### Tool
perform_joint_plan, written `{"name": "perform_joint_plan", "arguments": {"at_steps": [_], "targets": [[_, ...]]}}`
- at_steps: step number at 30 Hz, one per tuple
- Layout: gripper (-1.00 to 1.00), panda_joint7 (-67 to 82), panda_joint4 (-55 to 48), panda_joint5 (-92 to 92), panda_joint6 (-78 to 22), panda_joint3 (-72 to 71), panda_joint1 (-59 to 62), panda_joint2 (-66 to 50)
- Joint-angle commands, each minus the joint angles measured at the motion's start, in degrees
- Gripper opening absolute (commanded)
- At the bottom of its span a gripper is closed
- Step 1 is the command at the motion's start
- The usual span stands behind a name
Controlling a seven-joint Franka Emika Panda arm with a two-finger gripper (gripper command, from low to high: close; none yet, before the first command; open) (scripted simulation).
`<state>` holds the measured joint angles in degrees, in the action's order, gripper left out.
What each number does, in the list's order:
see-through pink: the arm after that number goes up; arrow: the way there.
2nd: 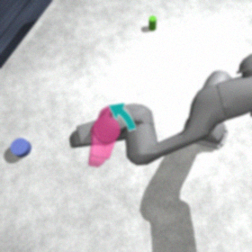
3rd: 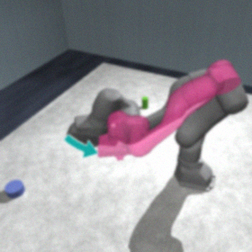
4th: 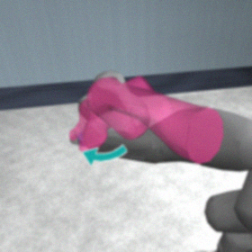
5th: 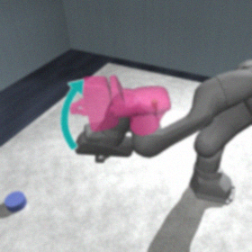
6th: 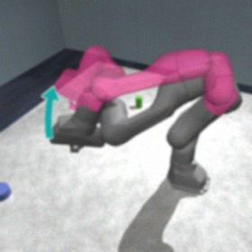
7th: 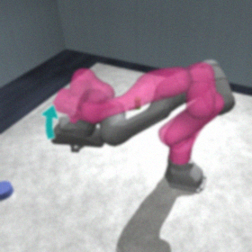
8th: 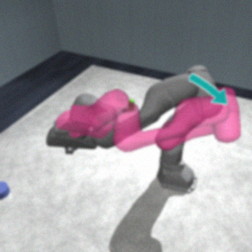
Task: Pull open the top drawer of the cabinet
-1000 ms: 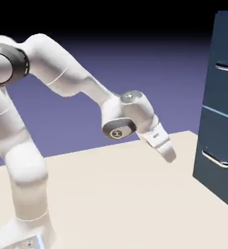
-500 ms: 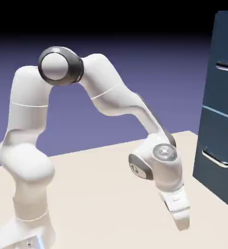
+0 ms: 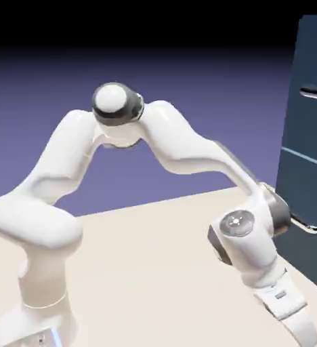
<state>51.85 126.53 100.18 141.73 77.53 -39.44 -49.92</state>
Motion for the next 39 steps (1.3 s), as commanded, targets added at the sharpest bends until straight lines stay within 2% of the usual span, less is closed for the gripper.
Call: {"name": "perform_joint_plan", "arguments": {"at_steps": [1,21,28,29,39], "targets": [[0.0,2.3,-0.9,2.5,-0.8,1.9,-1.0,-2.1],[0.0,49.1,-17.9,52.2,-16.8,40.4,-20.2,-43.0],[0.0,46.9,-29.9,53.1,-11.8,39.4,-13.3,-41.7],[-1.0,46.9,-29.9,53.1,-11.8,39.4,-13.3,-41.7],[-1.0,50.1,-11.2,51.3,-19.7,41.2,-24.1,-43.8]]}}
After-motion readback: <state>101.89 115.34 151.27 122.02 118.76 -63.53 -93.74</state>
